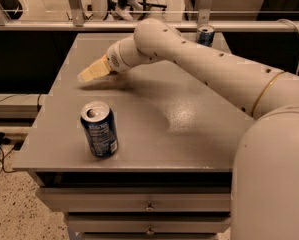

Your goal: Move orange near pepsi can

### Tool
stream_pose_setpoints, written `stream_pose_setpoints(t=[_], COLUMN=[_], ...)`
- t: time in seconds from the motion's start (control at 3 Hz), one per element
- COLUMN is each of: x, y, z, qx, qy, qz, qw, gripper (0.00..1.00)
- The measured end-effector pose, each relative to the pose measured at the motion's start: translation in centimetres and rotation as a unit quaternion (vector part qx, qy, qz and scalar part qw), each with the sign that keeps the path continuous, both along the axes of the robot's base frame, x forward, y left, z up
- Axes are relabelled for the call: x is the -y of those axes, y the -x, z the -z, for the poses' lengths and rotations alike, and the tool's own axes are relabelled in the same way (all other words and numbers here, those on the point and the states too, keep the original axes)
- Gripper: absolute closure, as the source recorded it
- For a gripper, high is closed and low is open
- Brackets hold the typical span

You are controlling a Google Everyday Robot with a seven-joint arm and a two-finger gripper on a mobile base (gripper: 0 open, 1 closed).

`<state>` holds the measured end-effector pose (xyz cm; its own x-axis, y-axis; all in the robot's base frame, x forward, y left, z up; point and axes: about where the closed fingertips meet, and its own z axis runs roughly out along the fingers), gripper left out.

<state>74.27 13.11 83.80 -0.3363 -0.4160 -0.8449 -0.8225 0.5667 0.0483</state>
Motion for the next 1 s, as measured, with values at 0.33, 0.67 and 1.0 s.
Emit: stream_pose_setpoints(t=[0.33, 0.67, 1.0], x=[-0.3, -0.4, 0.5], y=[-0.4, -0.7, -0.8], z=[0.9, 0.9, -0.7], qx=[-0.002, 0.004, 0.036], qy=[0.008, 0.011, 0.014], qz=[-0.008, -0.012, -0.005], qw=[0.9999, 0.9999, 0.9992], gripper=[0.00, 0.00, 0.00])
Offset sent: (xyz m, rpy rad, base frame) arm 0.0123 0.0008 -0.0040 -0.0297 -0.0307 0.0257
